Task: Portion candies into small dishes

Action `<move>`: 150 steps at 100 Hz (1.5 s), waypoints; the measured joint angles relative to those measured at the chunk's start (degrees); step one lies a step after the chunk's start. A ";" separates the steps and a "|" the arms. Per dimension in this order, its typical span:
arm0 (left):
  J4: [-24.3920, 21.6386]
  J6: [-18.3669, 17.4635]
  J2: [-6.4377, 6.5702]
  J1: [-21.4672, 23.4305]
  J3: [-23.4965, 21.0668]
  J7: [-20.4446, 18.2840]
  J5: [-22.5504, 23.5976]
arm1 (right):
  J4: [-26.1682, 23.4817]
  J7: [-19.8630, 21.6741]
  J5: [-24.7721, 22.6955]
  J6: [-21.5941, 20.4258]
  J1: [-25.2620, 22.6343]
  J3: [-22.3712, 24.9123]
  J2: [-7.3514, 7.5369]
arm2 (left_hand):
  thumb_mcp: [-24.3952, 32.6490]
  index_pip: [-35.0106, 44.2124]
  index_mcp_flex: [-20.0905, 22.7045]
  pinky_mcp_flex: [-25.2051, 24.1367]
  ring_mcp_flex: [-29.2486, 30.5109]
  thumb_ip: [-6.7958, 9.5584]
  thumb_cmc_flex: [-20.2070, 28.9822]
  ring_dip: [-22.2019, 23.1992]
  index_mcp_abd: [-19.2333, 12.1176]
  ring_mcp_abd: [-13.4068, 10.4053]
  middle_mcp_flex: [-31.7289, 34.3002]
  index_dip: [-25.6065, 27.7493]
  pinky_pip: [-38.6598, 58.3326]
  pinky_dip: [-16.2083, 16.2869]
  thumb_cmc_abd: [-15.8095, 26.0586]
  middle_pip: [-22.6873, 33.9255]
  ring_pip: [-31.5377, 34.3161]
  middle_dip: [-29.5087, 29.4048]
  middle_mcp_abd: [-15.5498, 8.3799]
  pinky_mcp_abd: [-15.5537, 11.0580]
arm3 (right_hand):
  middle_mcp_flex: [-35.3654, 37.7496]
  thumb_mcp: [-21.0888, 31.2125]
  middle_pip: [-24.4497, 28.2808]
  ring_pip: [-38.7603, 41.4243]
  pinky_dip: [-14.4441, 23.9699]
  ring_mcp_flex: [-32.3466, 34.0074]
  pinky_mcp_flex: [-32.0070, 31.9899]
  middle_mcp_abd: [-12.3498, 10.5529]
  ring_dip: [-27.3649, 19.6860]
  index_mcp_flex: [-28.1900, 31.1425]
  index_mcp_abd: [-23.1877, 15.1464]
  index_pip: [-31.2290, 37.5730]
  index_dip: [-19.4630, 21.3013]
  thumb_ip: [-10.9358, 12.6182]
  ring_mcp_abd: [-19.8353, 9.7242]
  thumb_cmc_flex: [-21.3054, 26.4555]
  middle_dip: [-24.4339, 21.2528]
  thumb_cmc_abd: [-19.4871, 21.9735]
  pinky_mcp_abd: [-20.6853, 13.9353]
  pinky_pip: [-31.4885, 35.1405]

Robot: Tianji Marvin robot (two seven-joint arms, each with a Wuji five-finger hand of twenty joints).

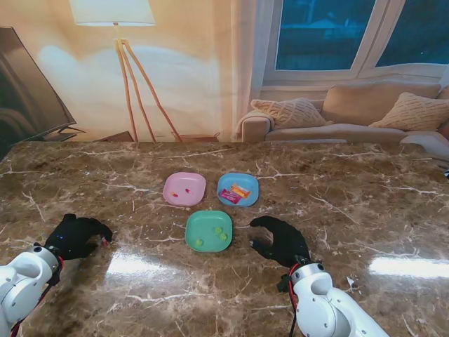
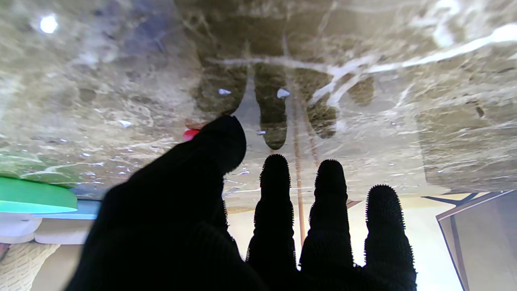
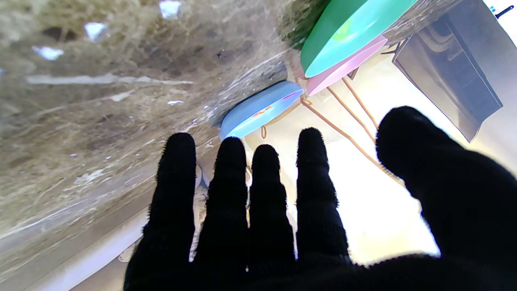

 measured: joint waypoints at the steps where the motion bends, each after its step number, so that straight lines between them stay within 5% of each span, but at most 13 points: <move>1: 0.13 0.15 0.00 -0.08 0.15 0.17 -0.10 | -0.02 0.00 0.00 0.01 -0.01 0.00 0.00 | 0.18 0.52 0.00 0.00 0.00 0.00 0.03 0.00 -0.10 0.00 0.00 0.20 0.00 0.00 -0.21 0.01 0.00 0.00 0.00 0.00 | 0.00 0.00 0.00 0.00 0.00 0.00 0.00 0.00 0.00 0.00 0.00 0.00 0.00 0.00 0.00 0.00 0.00 0.00 0.00 0.00; 46: 2.76 2.18 0.00 -2.96 3.11 1.97 -1.08 | -0.26 0.36 -0.11 0.15 -0.07 -0.04 0.07 | -5.43 7.87 3.95 0.00 0.03 -0.33 0.10 0.00 -2.22 0.00 0.06 3.06 0.00 0.00 2.81 0.69 0.31 0.00 -0.01 0.00 | 0.00 0.00 0.00 0.00 0.00 0.00 0.00 0.00 0.00 0.00 0.00 0.00 0.00 0.00 0.00 0.00 0.00 0.00 0.00 0.00; 64: 3.79 2.39 0.07 -3.87 3.66 2.21 -1.63 | -0.30 0.61 -0.10 0.14 -0.07 -0.04 0.11 | -7.26 8.74 4.91 0.00 0.04 -2.35 0.02 0.00 -2.45 0.00 0.08 3.12 0.00 0.00 3.64 0.74 0.33 0.00 -0.01 0.00 | 0.00 0.00 0.00 0.00 0.00 0.00 0.00 0.00 0.00 0.00 0.00 0.00 0.00 0.00 0.00 0.00 0.00 0.00 0.00 0.00; 100: 5.30 2.02 0.20 -4.31 4.10 4.21 -2.87 | -0.38 1.00 -0.09 0.42 0.00 -0.32 0.18 | -8.57 8.50 6.65 0.07 1.03 -3.79 0.01 0.00 -2.51 0.00 1.61 2.79 0.09 0.00 4.06 1.72 0.67 0.02 -0.01 0.00 | 0.00 0.00 0.00 0.00 0.00 0.00 0.01 0.00 0.00 0.00 0.00 0.00 0.00 0.00 0.00 0.00 0.00 0.00 0.00 0.00; 150: 5.85 1.56 0.31 -4.26 4.28 5.19 -3.54 | -0.33 0.89 -0.10 0.53 0.10 -0.52 0.18 | -8.51 9.65 7.15 0.14 2.37 -2.83 0.01 0.00 -2.27 0.00 3.72 0.12 0.20 -0.13 4.07 2.40 1.15 0.69 -0.01 0.00 | 0.00 0.00 0.00 0.55 0.00 0.00 0.17 0.00 0.11 0.00 0.00 0.00 0.00 0.00 0.00 0.00 0.00 0.00 0.00 0.00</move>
